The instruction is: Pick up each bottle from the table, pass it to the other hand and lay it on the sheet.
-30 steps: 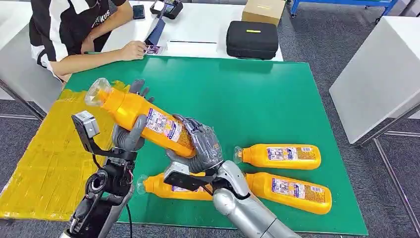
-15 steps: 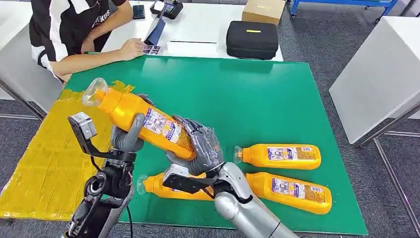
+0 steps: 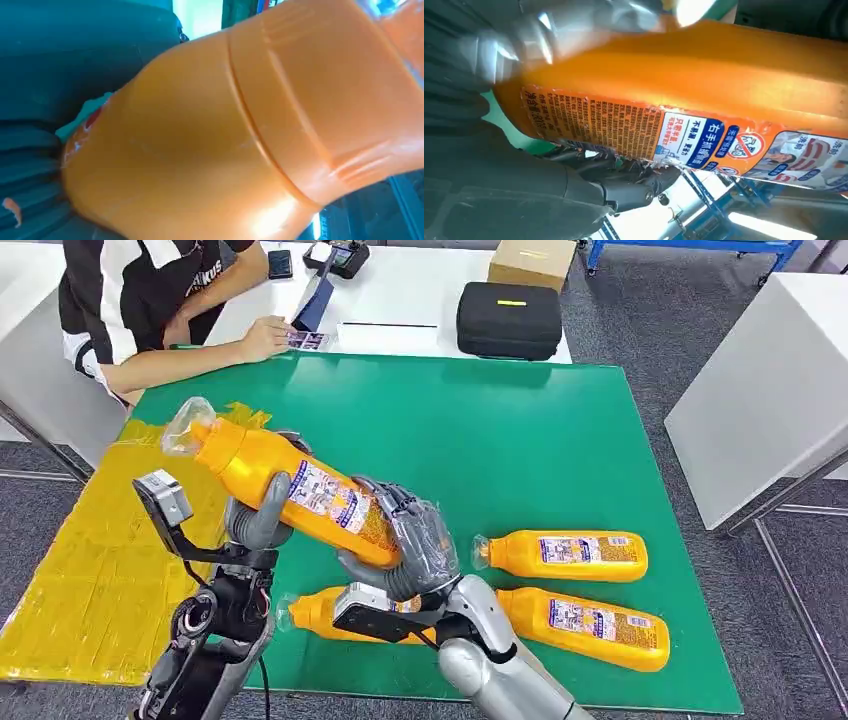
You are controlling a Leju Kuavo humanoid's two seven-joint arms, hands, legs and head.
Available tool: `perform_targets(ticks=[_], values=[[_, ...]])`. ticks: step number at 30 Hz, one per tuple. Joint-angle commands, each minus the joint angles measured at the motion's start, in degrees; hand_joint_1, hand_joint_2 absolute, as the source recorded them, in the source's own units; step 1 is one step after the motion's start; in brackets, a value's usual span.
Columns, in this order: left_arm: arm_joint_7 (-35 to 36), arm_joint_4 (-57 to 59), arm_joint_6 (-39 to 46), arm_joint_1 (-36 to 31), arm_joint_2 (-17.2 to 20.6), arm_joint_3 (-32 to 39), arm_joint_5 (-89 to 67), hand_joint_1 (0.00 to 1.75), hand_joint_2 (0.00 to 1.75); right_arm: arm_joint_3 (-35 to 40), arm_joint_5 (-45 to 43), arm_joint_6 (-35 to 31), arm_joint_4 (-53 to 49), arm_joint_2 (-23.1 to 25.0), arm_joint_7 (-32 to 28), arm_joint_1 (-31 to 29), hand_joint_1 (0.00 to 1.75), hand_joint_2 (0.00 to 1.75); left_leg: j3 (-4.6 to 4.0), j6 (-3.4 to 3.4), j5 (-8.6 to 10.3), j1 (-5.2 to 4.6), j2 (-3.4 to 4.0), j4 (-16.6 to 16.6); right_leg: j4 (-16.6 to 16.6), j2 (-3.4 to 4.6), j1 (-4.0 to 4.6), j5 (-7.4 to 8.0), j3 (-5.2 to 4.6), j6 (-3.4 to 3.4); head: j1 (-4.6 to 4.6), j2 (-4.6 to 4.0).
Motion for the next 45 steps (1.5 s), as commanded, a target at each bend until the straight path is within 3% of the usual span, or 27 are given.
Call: perform_targets(ticks=[1,4,5,9,10,13,17,26,27,29,32,34,37,41,45], values=[[0.4,0.8,1.3,-1.6,1.7,0.8,0.2,1.75,1.75,1.2,1.2,-0.6,-4.2,-2.0,-0.7,1.0,0.00,1.75,0.62,0.06,-0.33,0.01,-0.09,0.1,0.1,0.03,0.06,-0.31,0.58,-0.51,0.02,0.00],[1.4,0.8,0.6,-1.6,1.9,2.3,2.5,1.75,1.75,0.7,1.4,-1.2,-8.3,-2.7,-0.8,2.0,0.00,1.75,0.29,0.04,-0.15,0.00,-0.05,0.0,0.0,0.02,0.03,-0.15,0.27,-0.30,0.02,0.00],[1.1,1.1,0.9,-2.0,1.9,2.8,2.3,1.75,1.75,0.4,1.5,-1.5,-9.9,-3.0,-0.8,2.4,0.00,0.00,0.40,0.05,-0.22,0.01,-0.07,0.1,0.1,0.01,0.04,-0.21,0.39,-0.37,0.02,0.00],[1.0,3.9,0.9,-4.9,1.8,5.8,2.2,1.75,1.75,-1.7,-0.5,-1.5,-17.0,-4.7,-0.6,4.9,0.00,0.00,0.16,0.03,-0.08,0.02,-0.18,0.0,0.0,-0.13,0.04,-0.12,0.19,-0.24,0.02,0.00],[0.8,4.4,1.4,-5.4,1.7,6.5,1.9,1.75,1.75,-2.0,-0.5,-1.7,-18.2,-5.0,-0.6,5.4,0.00,1.75,0.21,0.04,-0.11,0.01,-0.21,0.0,0.1,-0.16,0.04,-0.16,0.24,-0.28,0.02,0.00],[-0.8,5.9,4.7,-6.9,1.8,7.8,-2.4,1.75,1.75,-3.0,-1.0,-2.1,-21.0,-5.3,-0.7,6.7,0.00,1.75,0.23,0.04,-0.10,0.01,-0.15,0.0,0.0,-0.09,0.03,-0.13,0.23,-0.26,0.02,0.00],[-5.0,7.4,17.8,-8.2,3.0,8.8,-18.2,1.75,1.75,-3.8,-4.8,1.4,-25.1,-6.2,0.1,7.5,0.00,1.75,0.27,0.03,-0.12,0.01,-0.15,0.0,0.0,-0.08,0.04,-0.15,0.28,-0.30,0.02,0.00],[-5.1,7.7,17.6,-8.0,2.8,9.4,-18.4,1.75,1.75,-4.0,-5.2,1.8,-25.7,-6.3,0.3,7.4,0.00,1.75,0.40,0.05,-0.19,0.00,-0.08,0.0,0.0,0.00,0.03,-0.19,0.37,-0.35,0.02,0.00],[-7.0,9.1,26.7,-8.7,3.7,8.3,-28.8,1.75,1.75,-3.9,-7.3,3.0,-26.0,-6.5,0.2,7.3,0.00,1.75,0.29,0.04,-0.13,0.01,-0.07,0.0,0.0,-0.01,0.03,-0.13,0.27,-0.28,0.00,0.00],[-6.3,12.8,34.1,-10.2,5.0,8.4,-41.2,1.75,1.75,-4.0,-11.5,5.3,-27.1,-7.2,0.1,6.9,0.00,1.75,0.37,0.03,-0.16,0.01,-0.13,0.0,0.0,-0.05,0.04,-0.18,0.36,-0.34,0.00,0.00],[0.2,20.9,38.0,-13.0,7.5,7.9,-58.2,1.75,1.75,-4.5,-18.1,9.6,-27.6,-8.0,0.6,6.0,0.00,1.75,0.41,0.03,-0.17,0.00,-0.08,0.0,0.1,0.01,0.04,-0.18,0.36,-0.39,0.00,0.00],[6.3,24.8,38.6,-14.1,7.6,9.5,-77.2,1.75,1.75,-5.2,-21.4,11.8,-27.4,-8.4,0.8,5.1,0.00,1.75,0.30,0.01,-0.05,-0.01,-0.09,-0.1,0.0,-0.03,0.01,-0.08,0.26,-0.26,0.02,0.00],[13.1,33.7,38.5,-16.7,7.9,9.2,-92.3,1.75,1.75,-5.9,-21.9,13.0,-27.8,-8.5,0.9,4.7,0.00,1.75,0.50,0.04,-0.16,0.01,-0.02,0.0,0.1,0.08,0.04,-0.14,0.44,-0.41,0.00,0.00],[21.7,43.4,35.7,-18.7,8.4,7.3,-105.7,1.75,1.75,-7.2,-20.5,14.6,-28.8,-8.1,1.5,6.0,0.00,1.75,0.34,0.03,-0.06,0.01,-0.06,0.0,0.0,0.01,0.02,-0.07,0.31,-0.26,0.00,0.00],[24.9,48.8,35.5,-18.8,9.2,7.5,-110.4,1.75,1.75,-9.3,-20.6,15.5,-30.8,-8.5,1.5,7.2,0.00,1.75,0.47,0.01,-0.15,-0.01,-0.04,0.0,0.0,0.04,0.01,-0.15,0.42,-0.35,0.00,0.00]])
